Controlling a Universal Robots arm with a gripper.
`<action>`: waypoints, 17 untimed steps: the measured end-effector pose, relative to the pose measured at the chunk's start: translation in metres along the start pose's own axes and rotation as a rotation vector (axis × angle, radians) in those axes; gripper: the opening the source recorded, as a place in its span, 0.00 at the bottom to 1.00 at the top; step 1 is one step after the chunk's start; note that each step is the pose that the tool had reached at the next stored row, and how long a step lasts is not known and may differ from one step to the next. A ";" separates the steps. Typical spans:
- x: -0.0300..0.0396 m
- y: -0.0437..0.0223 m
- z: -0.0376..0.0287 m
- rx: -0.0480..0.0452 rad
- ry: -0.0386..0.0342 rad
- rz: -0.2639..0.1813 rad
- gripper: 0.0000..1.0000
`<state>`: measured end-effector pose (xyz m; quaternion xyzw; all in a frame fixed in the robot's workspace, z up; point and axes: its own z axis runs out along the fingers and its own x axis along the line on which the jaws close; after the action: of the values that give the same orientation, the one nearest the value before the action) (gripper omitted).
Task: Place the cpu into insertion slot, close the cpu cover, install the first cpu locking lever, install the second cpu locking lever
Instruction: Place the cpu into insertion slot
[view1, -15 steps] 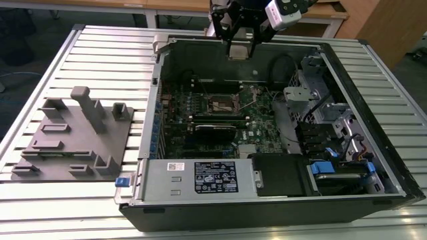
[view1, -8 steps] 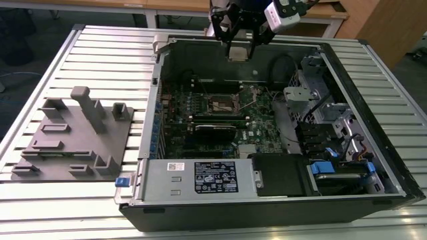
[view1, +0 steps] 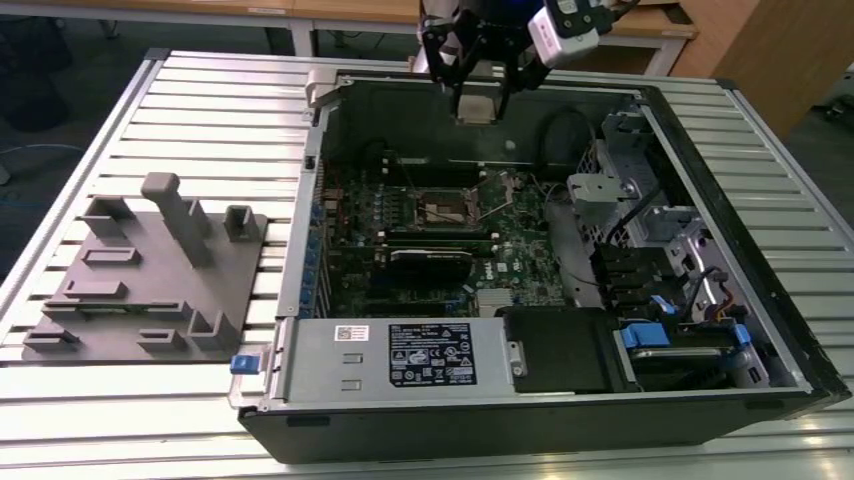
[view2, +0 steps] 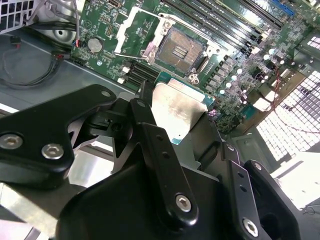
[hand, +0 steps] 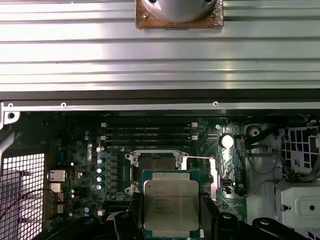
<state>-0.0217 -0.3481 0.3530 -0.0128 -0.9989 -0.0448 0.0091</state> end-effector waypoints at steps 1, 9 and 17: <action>0.0000 0.0000 0.0003 0.0000 0.0000 0.000 0.54; 0.0000 -0.0002 0.0020 0.0000 0.0000 0.000 0.54; -0.0001 -0.0006 0.0065 -0.0001 -0.0001 0.000 0.54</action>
<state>-0.0217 -0.3481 0.3465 -0.0128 -0.9989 -0.0449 0.0091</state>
